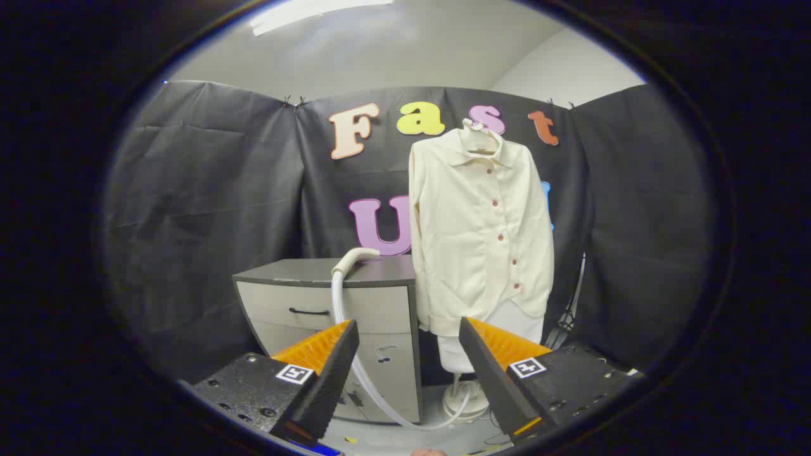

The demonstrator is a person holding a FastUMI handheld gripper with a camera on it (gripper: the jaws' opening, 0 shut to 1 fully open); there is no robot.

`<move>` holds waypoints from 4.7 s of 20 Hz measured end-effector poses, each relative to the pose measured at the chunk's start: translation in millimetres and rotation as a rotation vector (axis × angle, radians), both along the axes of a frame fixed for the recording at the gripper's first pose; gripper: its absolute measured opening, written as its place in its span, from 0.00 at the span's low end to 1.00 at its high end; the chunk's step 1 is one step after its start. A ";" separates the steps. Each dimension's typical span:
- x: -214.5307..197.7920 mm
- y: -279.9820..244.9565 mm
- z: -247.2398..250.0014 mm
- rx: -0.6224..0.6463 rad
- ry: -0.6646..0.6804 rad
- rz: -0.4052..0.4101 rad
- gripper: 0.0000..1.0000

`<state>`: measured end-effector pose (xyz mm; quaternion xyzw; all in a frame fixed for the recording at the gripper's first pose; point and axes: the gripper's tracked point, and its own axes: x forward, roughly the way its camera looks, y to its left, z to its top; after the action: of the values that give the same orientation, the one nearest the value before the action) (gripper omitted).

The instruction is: Iron the clothes twice with a garment steamer, once on the left side and once on the right side.

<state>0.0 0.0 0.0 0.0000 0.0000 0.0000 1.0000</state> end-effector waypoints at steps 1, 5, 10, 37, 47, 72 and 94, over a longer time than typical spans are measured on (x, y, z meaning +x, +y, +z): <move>3.3 3.6 3.4 0.011 -0.006 0.010 0.96; 21.5 8.2 17.2 0.042 -0.027 0.010 0.96; 43.8 29.4 12.7 0.067 -0.003 0.036 0.96; 305.4 139.3 21.7 -0.066 0.070 0.082 0.97; 387.5 176.0 -17.6 -0.085 0.318 0.059 0.97; 281.3 114.4 66.4 0.007 0.185 0.200 0.29; 273.4 -88.3 161.5 0.006 0.027 -0.021 0.29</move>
<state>273.4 -88.3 161.5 0.0032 0.0136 -0.0107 0.9998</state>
